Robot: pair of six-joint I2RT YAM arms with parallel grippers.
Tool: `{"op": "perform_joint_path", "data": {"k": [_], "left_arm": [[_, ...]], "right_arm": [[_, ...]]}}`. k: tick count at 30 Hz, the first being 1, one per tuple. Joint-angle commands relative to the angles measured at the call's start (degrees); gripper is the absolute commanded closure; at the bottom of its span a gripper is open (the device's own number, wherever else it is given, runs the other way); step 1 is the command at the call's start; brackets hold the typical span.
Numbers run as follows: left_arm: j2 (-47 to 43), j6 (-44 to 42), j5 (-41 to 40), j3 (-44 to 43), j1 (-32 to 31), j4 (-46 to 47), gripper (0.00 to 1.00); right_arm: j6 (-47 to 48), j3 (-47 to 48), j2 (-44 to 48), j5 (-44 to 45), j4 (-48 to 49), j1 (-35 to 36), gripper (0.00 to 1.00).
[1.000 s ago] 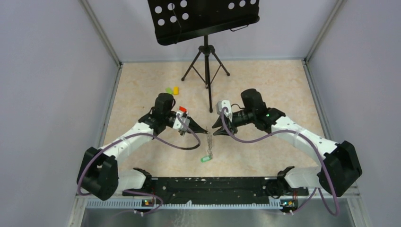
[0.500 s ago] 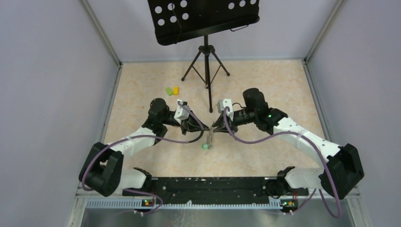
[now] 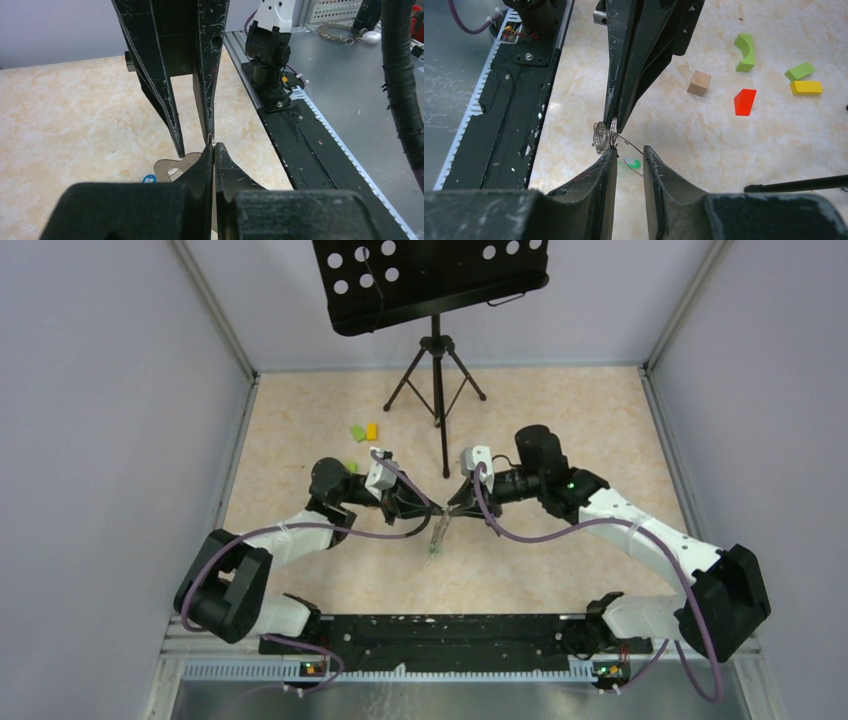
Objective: Put the keys on the keyring
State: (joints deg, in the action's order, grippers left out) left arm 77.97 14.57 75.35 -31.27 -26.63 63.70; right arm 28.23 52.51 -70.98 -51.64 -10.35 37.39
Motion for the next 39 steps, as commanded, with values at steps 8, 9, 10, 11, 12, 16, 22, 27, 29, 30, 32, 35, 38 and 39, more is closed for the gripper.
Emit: {"op": "perform_joint_path", "data": {"k": [8,9,10,11,12,16,22,27,29,30,32,35,38,39], "left_arm": [[0.7,2.2,-1.2,1.2,0.2,6.4,1.00],[0.6,2.2,-1.3,1.3,0.3,6.5,1.00],[0.6,2.2,-1.5,1.4,0.3,6.6,1.00],[0.5,2.2,-1.7,1.6,0.4,6.8,1.00],[0.5,2.2,-1.9,1.6,0.6,7.0,1.00],[0.6,2.4,-2.8,2.0,0.6,7.7,1.00],[1.0,3.1,-3.2,2.3,0.6,9.0,1.00],[2.0,4.7,-3.2,2.6,0.6,11.6,1.00],[2.5,5.5,-3.3,2.6,0.5,12.6,1.00],[2.7,5.8,-3.2,2.6,0.6,13.0,1.00],[3.0,6.4,-3.3,2.5,0.6,13.7,1.00],[3.3,6.6,-3.6,2.5,0.5,14.1,1.00],[3.4,6.8,-3.8,2.4,0.5,14.3,1.00],[3.5,6.9,-3.9,2.3,0.5,14.3,1.00]], "right_arm": [[1.9,1.2,2.2,0.0,0.2,0.7,0.74],[2.7,1.3,2.4,0.4,-0.4,0.7,0.73],[3.4,1.3,2.6,0.6,-0.8,0.7,0.73],[3.9,1.3,2.8,1.0,-1.3,0.7,0.72],[4.2,1.2,3.0,1.0,-1.7,0.7,0.72],[4.7,1.3,3.0,0.8,-2.3,0.7,0.72],[2.8,1.4,1.3,0.1,-0.9,0.7,0.72],[0.7,1.6,0.4,-0.7,0.6,0.7,0.72],[0.2,1.6,0.3,-1.0,1.0,0.7,0.72],[-0.1,1.5,0.3,-1.0,1.2,0.7,0.72],[-0.4,1.4,0.2,-1.3,1.6,0.7,0.73],[-0.5,1.5,0.1,-2.2,1.6,0.8,0.74],[-0.3,1.4,-0.2,-2.5,1.4,1.0,0.75],[-0.3,1.4,-0.3,-2.5,1.5,1.0,0.75]]}}
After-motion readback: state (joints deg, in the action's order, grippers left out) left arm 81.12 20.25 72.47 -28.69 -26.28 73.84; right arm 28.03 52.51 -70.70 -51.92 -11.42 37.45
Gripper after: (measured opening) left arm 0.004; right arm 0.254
